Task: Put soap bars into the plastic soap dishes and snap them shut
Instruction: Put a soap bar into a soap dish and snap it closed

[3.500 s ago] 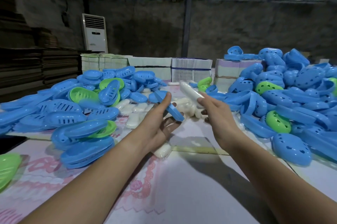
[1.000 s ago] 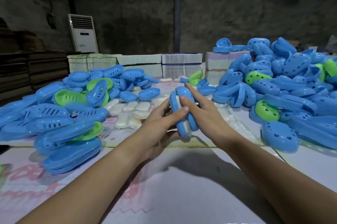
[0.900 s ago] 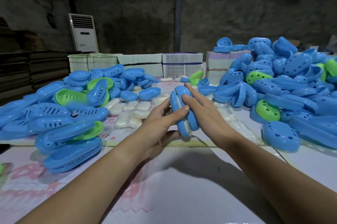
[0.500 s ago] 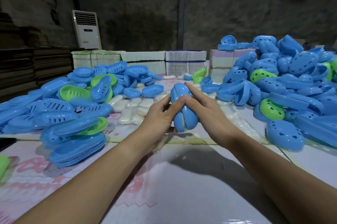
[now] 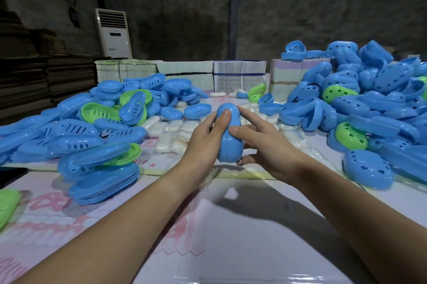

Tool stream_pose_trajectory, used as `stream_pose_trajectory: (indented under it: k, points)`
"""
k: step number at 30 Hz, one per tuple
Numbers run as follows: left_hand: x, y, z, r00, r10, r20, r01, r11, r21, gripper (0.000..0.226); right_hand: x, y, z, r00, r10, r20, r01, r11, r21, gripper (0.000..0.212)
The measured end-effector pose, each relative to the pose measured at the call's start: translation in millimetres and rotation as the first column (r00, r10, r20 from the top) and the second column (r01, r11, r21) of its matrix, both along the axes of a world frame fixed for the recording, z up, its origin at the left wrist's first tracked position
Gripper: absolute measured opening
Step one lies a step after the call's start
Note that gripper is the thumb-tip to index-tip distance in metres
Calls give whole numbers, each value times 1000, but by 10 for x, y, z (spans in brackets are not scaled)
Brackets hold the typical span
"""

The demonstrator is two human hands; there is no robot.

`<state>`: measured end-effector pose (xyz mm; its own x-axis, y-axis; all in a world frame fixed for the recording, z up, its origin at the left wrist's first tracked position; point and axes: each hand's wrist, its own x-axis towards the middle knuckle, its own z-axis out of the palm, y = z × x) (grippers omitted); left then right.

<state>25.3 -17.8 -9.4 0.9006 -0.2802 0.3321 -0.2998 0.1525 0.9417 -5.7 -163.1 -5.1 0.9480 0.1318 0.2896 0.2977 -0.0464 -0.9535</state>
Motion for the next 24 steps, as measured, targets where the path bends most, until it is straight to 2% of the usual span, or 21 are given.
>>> stream_pose_trajectory:
  k: [2,7,15,17,24]
  points:
    - [0,-12,-1,1000,22,-16,-22,1000,-11,33,8,4,-7,1000,25,-9,-25,999,42,53]
    - [11,-18,-7,997,58,-46,-60,997,-43,22,10,94,-73,1000,25,8,-26,990,139,45]
    - [-15,-42,32,988,156,-18,-157,985,-68,29,-16,194,-60,997,58,45,-67,968,243,69]
    - [-38,-61,27,991,117,-60,-122,988,-96,29,-27,198,-60,997,52,51,-63,970,234,71]
    - [-88,-66,58,970,-47,-240,-1,980,-197,57,-47,185,-17,999,18,43,-25,989,149,64]
